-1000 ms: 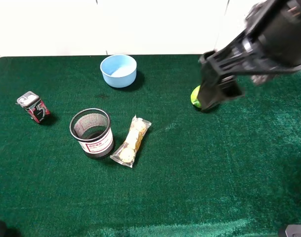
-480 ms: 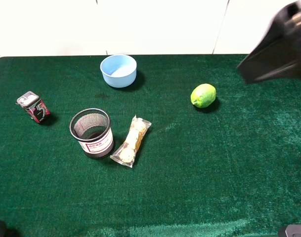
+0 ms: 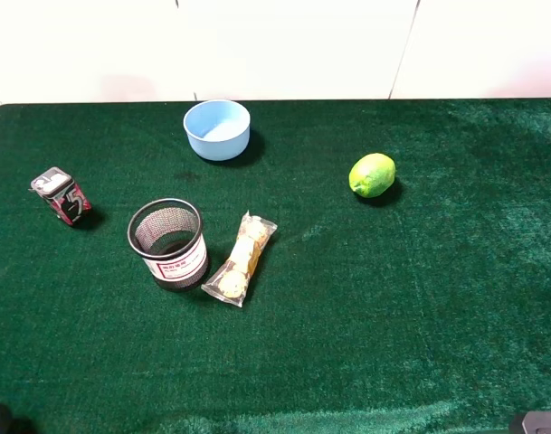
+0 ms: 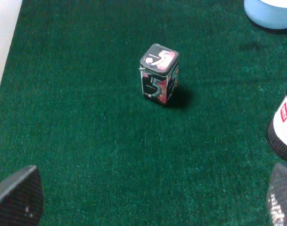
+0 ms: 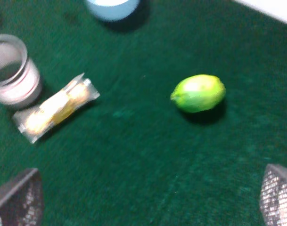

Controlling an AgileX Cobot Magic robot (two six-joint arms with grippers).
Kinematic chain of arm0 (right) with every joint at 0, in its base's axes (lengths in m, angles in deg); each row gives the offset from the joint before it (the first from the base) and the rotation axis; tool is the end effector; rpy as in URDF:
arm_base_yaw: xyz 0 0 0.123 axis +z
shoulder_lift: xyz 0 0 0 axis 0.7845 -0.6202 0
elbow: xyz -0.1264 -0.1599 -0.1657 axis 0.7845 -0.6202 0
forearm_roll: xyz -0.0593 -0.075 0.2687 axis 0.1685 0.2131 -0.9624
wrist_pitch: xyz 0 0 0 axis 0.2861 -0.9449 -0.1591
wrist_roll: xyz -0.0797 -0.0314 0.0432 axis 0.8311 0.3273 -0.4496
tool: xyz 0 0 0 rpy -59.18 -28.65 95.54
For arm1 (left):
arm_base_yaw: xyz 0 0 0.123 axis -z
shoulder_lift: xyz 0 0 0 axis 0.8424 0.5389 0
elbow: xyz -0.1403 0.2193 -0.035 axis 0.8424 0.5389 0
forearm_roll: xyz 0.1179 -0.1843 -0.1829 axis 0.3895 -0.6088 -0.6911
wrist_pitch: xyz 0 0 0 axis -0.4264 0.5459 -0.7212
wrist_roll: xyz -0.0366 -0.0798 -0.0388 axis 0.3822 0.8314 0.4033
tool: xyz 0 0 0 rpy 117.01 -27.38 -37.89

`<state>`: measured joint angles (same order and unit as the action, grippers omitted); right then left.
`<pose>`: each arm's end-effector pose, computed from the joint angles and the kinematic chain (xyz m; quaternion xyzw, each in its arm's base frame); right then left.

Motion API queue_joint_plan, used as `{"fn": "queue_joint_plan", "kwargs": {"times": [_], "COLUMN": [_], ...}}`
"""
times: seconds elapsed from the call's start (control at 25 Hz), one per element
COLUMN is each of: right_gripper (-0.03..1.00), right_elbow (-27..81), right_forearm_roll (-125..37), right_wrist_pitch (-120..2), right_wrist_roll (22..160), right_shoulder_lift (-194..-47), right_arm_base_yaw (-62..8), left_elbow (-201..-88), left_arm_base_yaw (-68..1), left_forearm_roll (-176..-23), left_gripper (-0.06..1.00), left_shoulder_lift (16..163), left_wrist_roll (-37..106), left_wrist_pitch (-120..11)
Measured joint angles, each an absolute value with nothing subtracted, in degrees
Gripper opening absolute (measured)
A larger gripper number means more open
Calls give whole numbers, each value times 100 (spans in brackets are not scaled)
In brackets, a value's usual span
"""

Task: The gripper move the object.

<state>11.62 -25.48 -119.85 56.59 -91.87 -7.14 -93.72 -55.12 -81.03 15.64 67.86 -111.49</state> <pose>0.1237 0.0990 0.4061 -0.2591 0.8804 0.1008 0.3841 0.0498 0.0057 0.2929 0.0169 0.8498 0.0367 0.5255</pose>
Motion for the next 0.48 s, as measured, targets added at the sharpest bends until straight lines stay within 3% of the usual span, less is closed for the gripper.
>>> {"fn": "queue_joint_plan", "kwargs": {"times": [0.24, 0.48], "right_gripper": [69, 69], "right_elbow": [554, -469], "right_forearm_roll": [-2548, -2772], "right_wrist_pitch": [-11830, -11398], "right_wrist_roll": [5659, 5659], "right_shoulder_lift": [-8406, -7321], "right_arm_base_yaw": [-2340, -3474], "left_elbow": [-9372, -9372], "left_arm_base_yaw": [-5512, -5512], "left_forearm_roll": [-8103, -8103], "left_gripper": [96, 96], "left_shoulder_lift": [1564, 1564], "left_wrist_roll": [6786, 6786], "left_wrist_pitch": [-11149, -11149]}}
